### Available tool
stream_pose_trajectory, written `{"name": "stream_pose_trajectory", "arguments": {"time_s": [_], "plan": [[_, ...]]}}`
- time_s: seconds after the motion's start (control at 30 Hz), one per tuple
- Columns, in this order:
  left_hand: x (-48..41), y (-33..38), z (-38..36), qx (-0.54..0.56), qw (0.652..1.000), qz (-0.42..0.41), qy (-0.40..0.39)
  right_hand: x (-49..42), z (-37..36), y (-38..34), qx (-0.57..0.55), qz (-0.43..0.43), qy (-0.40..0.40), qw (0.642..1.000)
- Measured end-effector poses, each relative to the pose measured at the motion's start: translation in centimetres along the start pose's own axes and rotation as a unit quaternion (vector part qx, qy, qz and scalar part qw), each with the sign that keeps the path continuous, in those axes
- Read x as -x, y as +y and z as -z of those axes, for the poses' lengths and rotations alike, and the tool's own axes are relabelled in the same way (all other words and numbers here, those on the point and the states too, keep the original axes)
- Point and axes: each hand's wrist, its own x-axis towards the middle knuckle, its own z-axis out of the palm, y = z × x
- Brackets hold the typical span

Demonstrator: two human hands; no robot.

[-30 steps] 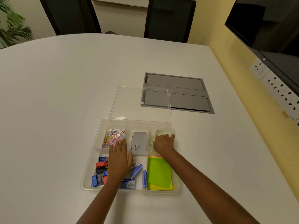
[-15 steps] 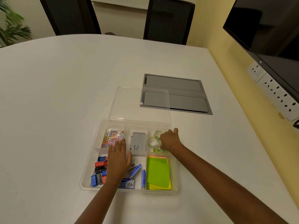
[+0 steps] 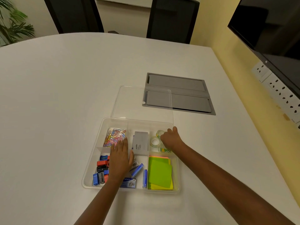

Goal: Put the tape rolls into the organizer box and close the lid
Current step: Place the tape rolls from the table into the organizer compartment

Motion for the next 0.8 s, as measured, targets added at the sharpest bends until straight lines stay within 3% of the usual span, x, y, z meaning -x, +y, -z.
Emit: {"name": "stream_pose_trajectory", "arguments": {"time_s": [0.37,0.63,0.73,0.8], "plan": [[-0.1,-0.3,-0.2,-0.002,1.0,0.005,-0.005,0.0,0.7,0.4,-0.214,-0.016,-0.087,0.973],[0.1,0.0,0.1,-0.001,1.0,0.003,0.002,1.9,-0.3,-0.4,-0.136,0.006,-0.157,0.978],[0.1,0.0,0.1,0.005,1.0,0.0,0.003,2.5,0.0,-0.1,-0.178,0.008,-0.154,0.972],[0.1,0.0,0.1,0.001,1.0,0.002,0.001,3.1,0.1,0.2,-0.231,-0.005,-0.107,0.967]]}}
